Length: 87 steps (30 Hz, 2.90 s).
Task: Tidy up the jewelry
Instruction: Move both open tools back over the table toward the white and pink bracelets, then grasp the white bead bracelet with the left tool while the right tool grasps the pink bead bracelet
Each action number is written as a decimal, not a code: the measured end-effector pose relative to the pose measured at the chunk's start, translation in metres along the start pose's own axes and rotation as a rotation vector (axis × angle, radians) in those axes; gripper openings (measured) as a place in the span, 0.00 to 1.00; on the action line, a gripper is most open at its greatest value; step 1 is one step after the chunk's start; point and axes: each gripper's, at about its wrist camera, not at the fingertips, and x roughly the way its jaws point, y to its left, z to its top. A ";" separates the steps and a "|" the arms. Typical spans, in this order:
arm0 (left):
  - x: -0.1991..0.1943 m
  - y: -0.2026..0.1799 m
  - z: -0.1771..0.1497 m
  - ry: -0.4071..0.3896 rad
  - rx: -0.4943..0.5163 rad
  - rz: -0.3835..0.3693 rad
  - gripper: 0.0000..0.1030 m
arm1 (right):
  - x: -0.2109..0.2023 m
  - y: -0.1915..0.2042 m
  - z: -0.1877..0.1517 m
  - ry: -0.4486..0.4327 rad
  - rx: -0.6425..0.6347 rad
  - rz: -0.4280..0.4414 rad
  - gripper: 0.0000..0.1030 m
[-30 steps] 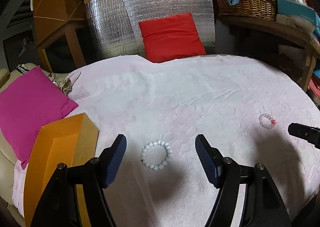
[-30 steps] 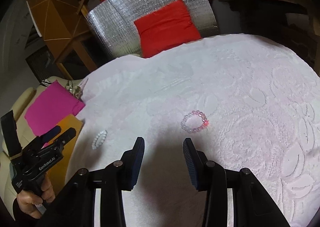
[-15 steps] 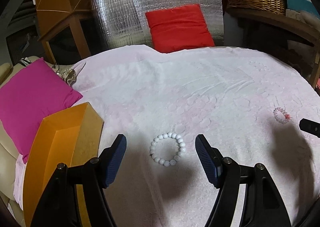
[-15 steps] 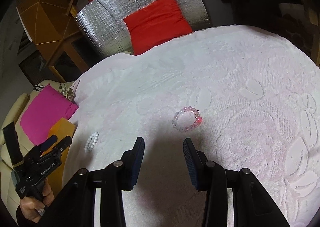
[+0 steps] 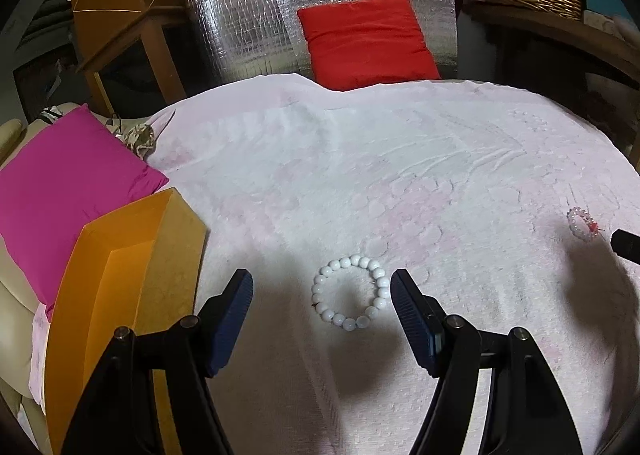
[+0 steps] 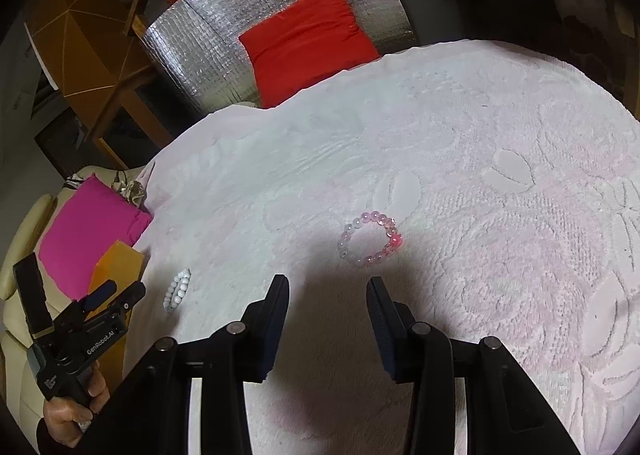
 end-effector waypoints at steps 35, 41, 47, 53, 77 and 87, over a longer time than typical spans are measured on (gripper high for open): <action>0.021 0.032 -0.010 0.094 -0.068 0.005 0.70 | 0.014 -0.007 0.014 0.032 0.012 -0.031 0.43; 0.032 0.044 -0.012 0.136 -0.104 0.001 0.70 | 0.025 -0.017 0.024 0.040 0.045 -0.030 0.43; 0.040 0.049 -0.014 0.163 -0.129 -0.017 0.70 | 0.028 -0.026 0.033 0.035 0.073 -0.027 0.43; 0.043 0.045 -0.016 0.175 -0.111 -0.030 0.70 | 0.044 -0.019 0.036 0.066 0.049 -0.056 0.43; 0.059 0.013 -0.012 0.180 -0.110 -0.277 0.64 | 0.048 0.016 0.022 0.068 -0.146 -0.062 0.09; 0.057 0.014 -0.011 0.166 -0.114 -0.307 0.50 | 0.046 0.002 0.030 0.065 -0.071 -0.111 0.13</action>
